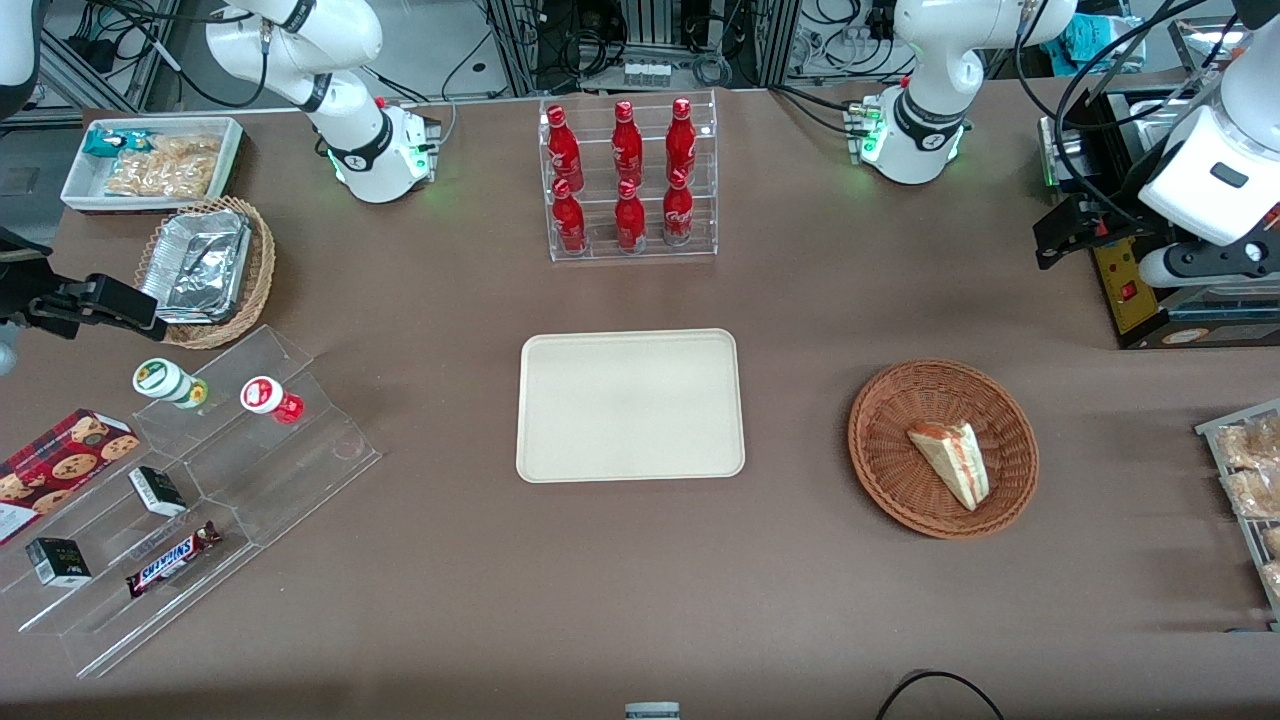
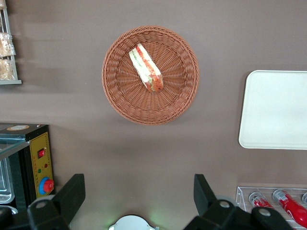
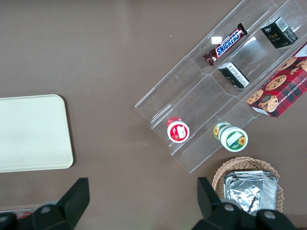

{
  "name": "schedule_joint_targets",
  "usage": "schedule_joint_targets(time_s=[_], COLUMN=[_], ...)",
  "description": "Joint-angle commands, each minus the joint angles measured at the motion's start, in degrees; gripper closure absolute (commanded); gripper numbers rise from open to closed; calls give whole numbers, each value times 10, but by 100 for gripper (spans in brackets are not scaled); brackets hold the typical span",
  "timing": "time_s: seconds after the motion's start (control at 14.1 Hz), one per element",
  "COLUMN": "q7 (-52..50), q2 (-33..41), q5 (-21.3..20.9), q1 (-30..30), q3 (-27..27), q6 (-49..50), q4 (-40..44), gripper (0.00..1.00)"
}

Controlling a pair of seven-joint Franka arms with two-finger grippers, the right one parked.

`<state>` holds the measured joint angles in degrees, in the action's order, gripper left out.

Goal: Place sandwich from basket to tray
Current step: 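Move the left gripper from rest toward the wicker basket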

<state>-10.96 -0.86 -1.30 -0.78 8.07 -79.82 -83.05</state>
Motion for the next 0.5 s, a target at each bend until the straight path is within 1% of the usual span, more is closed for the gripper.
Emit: schedule_joint_targets(time_s=[0.0,0.28,0.43], q7=[9,-6,-49], q2=[2,-3,-15], q5=[-8,-2,-5], q1=[5,5,6], q3=[5,5,4], q6=[16,17,27], q4=[10,5,-16], gripper=[0,0,0])
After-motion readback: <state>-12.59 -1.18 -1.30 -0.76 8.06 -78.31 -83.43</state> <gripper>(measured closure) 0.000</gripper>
